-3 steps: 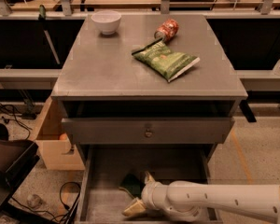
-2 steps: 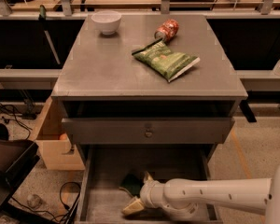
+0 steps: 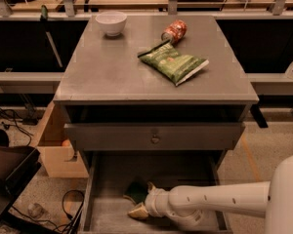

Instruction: Pick sponge from middle drawer and place on counter

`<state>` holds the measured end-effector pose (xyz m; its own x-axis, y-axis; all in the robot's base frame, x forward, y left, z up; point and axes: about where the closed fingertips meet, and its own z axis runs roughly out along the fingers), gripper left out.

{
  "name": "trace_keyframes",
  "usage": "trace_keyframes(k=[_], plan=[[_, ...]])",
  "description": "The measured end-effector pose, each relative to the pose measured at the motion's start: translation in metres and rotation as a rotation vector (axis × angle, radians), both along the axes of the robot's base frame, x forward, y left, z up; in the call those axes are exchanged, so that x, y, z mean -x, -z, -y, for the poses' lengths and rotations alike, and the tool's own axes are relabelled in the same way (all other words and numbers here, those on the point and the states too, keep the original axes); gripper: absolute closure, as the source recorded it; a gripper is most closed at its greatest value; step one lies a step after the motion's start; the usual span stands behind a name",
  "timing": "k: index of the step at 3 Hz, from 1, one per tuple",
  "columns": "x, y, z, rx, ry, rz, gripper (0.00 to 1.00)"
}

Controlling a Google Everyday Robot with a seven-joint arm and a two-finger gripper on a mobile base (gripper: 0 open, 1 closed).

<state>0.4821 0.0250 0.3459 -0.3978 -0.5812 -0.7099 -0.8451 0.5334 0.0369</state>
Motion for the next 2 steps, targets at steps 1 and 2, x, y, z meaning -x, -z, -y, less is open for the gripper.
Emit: trace_keyframes(k=[1, 2], plan=[[0.0002, 0.0000, -0.0007, -0.001, -0.001, 0.000, 0.64], [0.0002, -0.0037, -0.0006, -0.001, -0.001, 0.000, 0.87]])
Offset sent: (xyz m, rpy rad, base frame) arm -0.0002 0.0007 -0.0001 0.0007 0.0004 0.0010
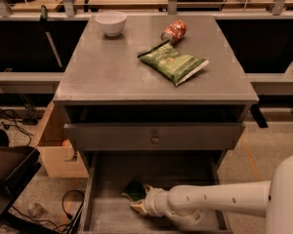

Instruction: Pick sponge from middle drawer and place on counter

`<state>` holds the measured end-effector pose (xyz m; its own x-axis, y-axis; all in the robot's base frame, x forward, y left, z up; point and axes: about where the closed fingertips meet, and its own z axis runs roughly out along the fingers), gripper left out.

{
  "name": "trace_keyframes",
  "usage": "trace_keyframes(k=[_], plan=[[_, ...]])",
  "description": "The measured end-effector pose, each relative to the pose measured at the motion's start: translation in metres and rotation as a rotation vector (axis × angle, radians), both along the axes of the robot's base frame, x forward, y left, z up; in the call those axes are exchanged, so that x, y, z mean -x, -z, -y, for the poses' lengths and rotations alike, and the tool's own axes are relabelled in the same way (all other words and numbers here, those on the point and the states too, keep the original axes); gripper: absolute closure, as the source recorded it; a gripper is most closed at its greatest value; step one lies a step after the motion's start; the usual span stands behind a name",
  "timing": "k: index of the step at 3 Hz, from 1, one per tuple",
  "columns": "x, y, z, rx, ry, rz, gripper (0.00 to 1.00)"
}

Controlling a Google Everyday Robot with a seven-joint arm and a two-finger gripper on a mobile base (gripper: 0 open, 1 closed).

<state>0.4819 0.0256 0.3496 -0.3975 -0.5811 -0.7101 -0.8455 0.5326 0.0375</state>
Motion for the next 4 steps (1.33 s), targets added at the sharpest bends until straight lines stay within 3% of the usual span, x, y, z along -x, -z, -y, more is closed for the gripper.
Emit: trace_keyframes(k=[1, 2, 3, 4], plan=[[0.000, -0.001, 0.000, 0.000, 0.000, 0.000, 1.00], [0.000, -0.001, 0.000, 0.000, 0.000, 0.000, 1.00], [0.007, -0.023, 0.005, 0.014, -0.046, 0.012, 1.00], [0.022, -0.076, 0.026, 0.042, -0.119, 0.024, 1.00]])
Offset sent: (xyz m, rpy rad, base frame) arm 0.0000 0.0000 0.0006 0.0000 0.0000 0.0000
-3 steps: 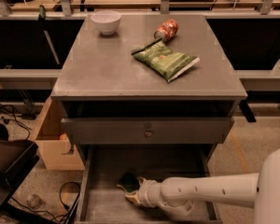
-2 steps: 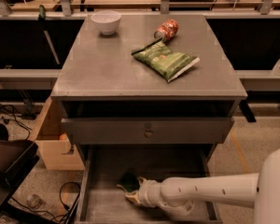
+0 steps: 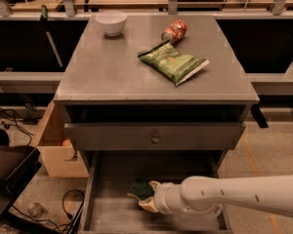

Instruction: Pick sponge from middle drawer and place on counter

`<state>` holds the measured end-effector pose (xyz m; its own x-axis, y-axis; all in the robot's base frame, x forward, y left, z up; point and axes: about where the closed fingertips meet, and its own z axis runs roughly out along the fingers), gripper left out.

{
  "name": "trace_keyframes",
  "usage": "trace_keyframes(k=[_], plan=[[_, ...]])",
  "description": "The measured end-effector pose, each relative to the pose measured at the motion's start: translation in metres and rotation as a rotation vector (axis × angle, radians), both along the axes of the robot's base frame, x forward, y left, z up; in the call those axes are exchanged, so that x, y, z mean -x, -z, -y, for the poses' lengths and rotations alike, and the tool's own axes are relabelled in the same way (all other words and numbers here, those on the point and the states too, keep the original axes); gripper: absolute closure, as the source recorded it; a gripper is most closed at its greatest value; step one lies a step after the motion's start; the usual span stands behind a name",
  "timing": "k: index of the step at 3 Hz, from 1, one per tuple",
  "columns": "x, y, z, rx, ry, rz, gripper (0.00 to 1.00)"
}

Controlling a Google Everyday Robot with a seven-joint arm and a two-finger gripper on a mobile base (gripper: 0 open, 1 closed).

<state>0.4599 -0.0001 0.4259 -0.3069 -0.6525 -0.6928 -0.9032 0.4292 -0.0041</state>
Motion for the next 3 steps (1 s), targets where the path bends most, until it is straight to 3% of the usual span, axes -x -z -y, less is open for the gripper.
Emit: trace_keyframes(k=[1, 2, 3], plan=[[0.041, -0.081, 0.037, 0.012, -0.057, -0.022, 1.00], [0.056, -0.152, 0.057, 0.019, -0.071, -0.016, 1.00], [0.060, -0.240, 0.053, 0.028, -0.090, -0.002, 1.00]])
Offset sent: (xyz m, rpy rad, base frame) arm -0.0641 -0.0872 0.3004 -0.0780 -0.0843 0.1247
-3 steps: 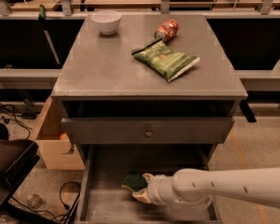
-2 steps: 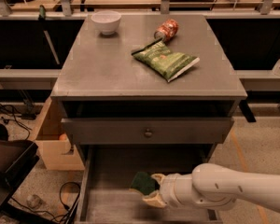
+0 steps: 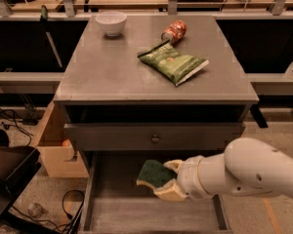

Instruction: Pick sponge from middle drawer and place on counter

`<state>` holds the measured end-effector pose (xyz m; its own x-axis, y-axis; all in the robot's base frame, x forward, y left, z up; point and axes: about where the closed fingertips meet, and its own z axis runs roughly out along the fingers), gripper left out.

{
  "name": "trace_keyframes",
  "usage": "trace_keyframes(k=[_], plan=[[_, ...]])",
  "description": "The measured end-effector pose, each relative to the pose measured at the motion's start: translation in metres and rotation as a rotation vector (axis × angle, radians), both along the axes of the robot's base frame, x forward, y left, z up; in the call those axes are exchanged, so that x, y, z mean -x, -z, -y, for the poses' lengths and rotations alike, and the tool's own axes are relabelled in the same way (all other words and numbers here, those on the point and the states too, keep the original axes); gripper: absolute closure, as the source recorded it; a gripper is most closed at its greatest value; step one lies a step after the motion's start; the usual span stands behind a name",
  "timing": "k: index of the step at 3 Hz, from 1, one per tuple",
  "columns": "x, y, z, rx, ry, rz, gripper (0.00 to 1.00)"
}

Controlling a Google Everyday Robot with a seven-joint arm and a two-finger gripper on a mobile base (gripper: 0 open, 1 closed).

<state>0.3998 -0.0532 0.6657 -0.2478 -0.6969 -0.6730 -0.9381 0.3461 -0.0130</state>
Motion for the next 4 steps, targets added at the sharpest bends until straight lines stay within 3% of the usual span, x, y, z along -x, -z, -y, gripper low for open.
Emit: trace_keyframes(k=[1, 2, 3, 4], plan=[[-0.020, -0.123, -0.022, 0.031, 0.031, 0.091, 1.00], [-0.048, -0.185, -0.045, 0.018, 0.062, 0.138, 1.00], [-0.083, -0.235, -0.081, -0.049, 0.085, 0.177, 1.00], [-0.111, -0.256, -0.114, -0.130, 0.076, 0.236, 1.00]])
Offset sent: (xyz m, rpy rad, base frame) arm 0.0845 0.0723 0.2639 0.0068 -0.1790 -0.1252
